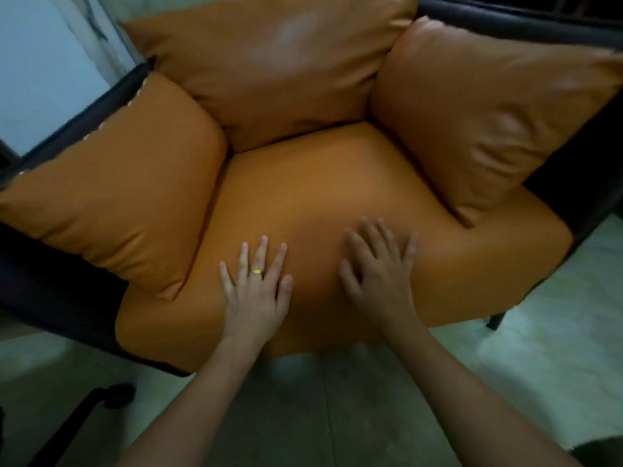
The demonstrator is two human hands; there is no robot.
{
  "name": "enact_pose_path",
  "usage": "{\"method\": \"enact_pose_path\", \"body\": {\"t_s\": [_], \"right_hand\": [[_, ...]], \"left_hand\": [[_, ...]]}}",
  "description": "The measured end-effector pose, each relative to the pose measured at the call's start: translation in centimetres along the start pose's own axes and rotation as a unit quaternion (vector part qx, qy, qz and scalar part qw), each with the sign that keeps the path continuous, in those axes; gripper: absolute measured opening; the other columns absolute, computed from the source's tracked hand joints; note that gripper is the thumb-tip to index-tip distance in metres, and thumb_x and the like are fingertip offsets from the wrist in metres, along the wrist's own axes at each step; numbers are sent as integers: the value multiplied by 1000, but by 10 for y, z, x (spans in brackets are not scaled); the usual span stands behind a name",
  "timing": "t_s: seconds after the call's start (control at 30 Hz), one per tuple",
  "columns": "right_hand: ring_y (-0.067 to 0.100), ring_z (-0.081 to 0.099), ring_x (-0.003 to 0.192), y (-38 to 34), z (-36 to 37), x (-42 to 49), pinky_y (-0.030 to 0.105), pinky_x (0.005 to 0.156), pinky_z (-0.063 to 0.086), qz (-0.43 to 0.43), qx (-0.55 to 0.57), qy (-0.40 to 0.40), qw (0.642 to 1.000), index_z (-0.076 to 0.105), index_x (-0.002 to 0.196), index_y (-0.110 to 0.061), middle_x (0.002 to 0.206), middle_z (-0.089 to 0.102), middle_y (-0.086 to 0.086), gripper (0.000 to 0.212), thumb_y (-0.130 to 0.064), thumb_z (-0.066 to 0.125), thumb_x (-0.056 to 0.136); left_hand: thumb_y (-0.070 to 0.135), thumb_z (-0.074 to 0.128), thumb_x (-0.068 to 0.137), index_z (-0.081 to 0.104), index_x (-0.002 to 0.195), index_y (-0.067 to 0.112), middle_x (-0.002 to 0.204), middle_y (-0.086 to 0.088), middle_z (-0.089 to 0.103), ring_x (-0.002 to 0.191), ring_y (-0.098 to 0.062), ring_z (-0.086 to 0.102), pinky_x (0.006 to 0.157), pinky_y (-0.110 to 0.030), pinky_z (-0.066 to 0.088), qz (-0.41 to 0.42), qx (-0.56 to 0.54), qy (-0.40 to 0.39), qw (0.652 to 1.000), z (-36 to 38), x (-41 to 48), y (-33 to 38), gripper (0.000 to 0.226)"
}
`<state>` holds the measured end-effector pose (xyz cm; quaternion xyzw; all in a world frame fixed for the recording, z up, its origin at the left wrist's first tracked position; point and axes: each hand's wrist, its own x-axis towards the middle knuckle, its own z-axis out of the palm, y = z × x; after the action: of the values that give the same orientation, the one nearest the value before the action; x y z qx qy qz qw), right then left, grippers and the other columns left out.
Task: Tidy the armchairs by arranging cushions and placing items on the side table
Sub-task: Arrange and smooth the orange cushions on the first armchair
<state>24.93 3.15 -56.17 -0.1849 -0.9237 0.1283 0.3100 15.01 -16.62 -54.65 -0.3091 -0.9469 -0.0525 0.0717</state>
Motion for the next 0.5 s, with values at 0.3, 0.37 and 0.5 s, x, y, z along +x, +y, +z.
{"method": "enact_pose_path", "body": {"t_s": [0.3,0.37,0.5], "right_hand": [[38,-5,154,120,-59,-3,71,116,6,398,143,169,890,17,158,-40,169,-2,8,84,-69,50,86],[39,-8,153,131,-45,-5,71,116,7,379,106,140,909,21,157,-39,168,-3,8,83,-74,46,85],[47,2,151,132,-19,7,63,116,10,366,83,247,893,43,150,-31,166,13,16,79,-73,48,83]], "left_hand": [[88,19,84,7,157,45,166,-11,15,150,-45,15,110,-74,16,131,80,12,988,9,41,140,85],[89,21,83,12,157,44,166,-11,18,150,-44,18,111,-72,18,133,82,25,987,13,46,148,88],[88,29,82,17,156,44,166,-10,18,151,-41,17,113,-70,17,143,84,60,984,20,50,145,88]]}}
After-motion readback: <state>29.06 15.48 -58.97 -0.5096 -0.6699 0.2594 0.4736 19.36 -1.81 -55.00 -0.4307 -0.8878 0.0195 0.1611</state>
